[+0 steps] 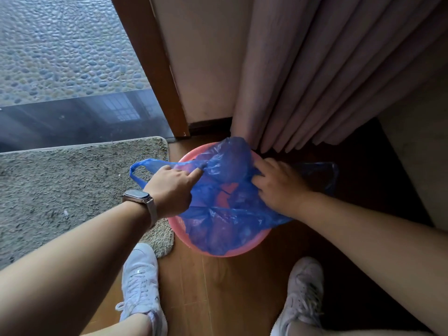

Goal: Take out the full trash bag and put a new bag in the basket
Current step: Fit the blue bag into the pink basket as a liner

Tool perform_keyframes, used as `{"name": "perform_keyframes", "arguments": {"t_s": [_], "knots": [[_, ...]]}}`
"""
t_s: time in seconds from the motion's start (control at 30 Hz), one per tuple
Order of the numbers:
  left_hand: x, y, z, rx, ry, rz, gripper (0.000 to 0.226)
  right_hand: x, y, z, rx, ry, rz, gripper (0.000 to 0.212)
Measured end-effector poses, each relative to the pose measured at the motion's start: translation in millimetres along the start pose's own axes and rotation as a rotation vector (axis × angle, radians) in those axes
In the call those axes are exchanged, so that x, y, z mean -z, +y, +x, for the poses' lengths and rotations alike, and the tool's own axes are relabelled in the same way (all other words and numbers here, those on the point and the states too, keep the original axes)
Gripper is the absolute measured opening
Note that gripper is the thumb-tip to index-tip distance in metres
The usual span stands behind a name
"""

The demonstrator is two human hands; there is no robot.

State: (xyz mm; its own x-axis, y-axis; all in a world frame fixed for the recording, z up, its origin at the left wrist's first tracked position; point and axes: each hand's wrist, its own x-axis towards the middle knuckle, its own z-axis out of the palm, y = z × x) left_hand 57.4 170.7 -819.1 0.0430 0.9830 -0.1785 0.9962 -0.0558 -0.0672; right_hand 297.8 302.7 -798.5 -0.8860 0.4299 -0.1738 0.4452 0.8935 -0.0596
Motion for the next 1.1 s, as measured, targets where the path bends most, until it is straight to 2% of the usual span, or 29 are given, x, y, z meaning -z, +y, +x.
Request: {"name": "perform_keyframes", "arguments": {"t_s": [0.13, 0.3, 0.5, 0.57, 0.63, 0.77, 0.9, 1.0, 1.1], "knots": [[-6, 8, 0, -0.087, -0.077, 0.062, 0.053, -8, -11, 2, 0.073, -0.176, -0.030, 0.036], [-14, 22, 11, -0.086, -0.131, 0.117, 0.043, -17, -25, 11, 0.086, -0.237, -0.142, 0.035], [-11, 16, 11, 0.075, -0.029, 0.109, 0.074, -20, -19, 19, -0.125, -0.064, -0.071, 0.038], [-8, 12, 10, 0.140, -0.016, 0.034, 0.066, -19, -17, 19, -0.209, -0.040, -0.069, 0.042], [-5, 9, 9, 0.225, 0.026, -0.047, 0.043, -19, -16, 20, -0.331, -0.023, -0.012, 0.046], [-1, 7, 8, 0.434, 0.131, -0.155, 0.051, -18, -14, 24, -0.530, 0.037, 0.255, 0.052], [-6, 1, 13, 0.454, 0.145, -0.277, 0.034, -20, -12, 28, -0.592, 0.103, 0.380, 0.052], [-8, -2, 11, 0.425, 0.132, -0.442, 0.056, -22, -9, 32, -0.661, 0.139, 0.410, 0.048], [-11, -6, 9, 0.463, 0.125, -0.451, 0.074, -24, -5, 34, -0.615, 0.161, 0.356, 0.045]]}}
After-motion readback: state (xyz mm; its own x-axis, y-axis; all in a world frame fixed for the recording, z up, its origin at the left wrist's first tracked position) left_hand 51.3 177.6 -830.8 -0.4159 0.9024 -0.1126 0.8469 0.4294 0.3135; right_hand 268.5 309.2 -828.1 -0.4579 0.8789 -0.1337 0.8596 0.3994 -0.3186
